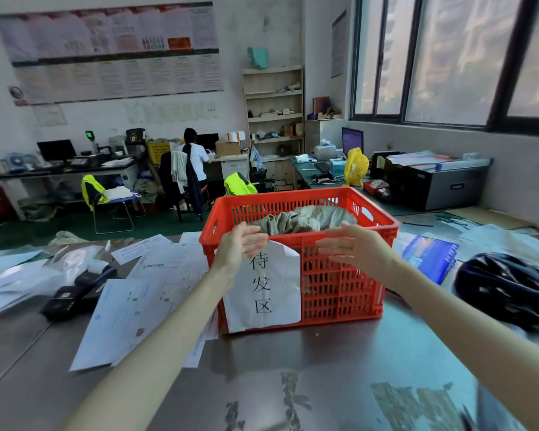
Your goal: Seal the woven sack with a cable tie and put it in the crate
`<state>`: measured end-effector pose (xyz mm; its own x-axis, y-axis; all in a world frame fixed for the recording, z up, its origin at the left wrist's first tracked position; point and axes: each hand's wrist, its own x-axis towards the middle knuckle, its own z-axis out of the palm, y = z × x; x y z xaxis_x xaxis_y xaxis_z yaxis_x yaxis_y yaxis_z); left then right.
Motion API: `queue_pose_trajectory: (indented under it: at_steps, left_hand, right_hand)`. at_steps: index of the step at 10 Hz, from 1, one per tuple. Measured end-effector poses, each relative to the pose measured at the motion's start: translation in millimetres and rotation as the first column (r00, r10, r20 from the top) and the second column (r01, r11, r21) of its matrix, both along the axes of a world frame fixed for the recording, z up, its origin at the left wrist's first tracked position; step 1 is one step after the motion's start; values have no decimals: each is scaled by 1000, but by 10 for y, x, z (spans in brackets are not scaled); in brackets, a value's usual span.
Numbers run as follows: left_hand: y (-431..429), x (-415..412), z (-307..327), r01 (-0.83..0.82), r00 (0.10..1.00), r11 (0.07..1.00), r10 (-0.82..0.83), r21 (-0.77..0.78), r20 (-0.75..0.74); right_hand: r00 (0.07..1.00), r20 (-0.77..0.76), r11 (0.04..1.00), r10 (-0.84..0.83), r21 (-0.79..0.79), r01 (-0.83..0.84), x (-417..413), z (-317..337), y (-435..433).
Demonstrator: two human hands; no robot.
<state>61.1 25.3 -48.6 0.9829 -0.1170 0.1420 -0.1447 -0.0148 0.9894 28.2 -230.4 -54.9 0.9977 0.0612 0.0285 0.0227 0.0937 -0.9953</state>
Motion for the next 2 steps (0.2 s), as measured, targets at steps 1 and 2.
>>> queue_pose_trajectory:
  at_steps: [1,2]
  left_hand:
    - [-44,-48,236,19,997,1000,-20,18,72]
    - [-112,-97,493,36,989,998,-42,44,143]
  right_hand:
    - [998,63,1000,11,9,-11,-76,280,-37]
    - [990,143,1000,-3,11,1,-166,555,-58]
